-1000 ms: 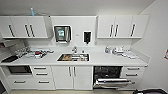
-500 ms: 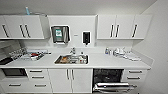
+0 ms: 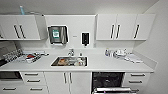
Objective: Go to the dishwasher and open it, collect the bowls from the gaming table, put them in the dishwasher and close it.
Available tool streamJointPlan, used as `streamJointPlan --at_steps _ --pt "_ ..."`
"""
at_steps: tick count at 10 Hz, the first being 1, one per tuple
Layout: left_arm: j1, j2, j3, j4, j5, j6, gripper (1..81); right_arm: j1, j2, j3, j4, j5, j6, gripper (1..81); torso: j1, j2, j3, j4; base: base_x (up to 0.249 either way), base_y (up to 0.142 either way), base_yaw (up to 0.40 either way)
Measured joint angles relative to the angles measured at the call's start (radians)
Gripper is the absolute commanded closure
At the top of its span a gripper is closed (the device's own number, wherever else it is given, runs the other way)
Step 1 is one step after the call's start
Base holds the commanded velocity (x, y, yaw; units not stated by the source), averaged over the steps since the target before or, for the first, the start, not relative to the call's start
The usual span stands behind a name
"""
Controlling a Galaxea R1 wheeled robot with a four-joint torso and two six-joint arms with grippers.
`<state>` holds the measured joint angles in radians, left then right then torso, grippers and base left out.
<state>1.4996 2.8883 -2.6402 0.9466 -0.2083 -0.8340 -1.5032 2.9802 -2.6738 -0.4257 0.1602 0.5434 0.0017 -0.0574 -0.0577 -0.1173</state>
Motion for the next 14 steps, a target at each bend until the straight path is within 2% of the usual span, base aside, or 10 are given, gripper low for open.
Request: streamJointPlan --at_steps 3,5,14 --pt "0.044 0.001 -0.001 0.000 0.011 0.000 81.1 -0.042 0.008 0.001 -0.004 -0.016 0.000 81.1 -0.003 -0.002 0.001 0.000 0.167 -0.082 0.000" --pt "0.006 0.001 0.000 0.000 0.000 0.000 81.1 -0.008 0.004 0.000 -0.003 -0.002 0.000 81.1 -0.002 -0.002 0.001 0.000 0.167 -0.082 0.000" --pt "0.016 0.001 0.000 0.000 0.001 0.000 81.1 -0.013 0.003 0.000 -0.003 -0.006 0.000 81.1 -0.001 -0.002 0.001 0.000 0.159 -0.072 0.000"
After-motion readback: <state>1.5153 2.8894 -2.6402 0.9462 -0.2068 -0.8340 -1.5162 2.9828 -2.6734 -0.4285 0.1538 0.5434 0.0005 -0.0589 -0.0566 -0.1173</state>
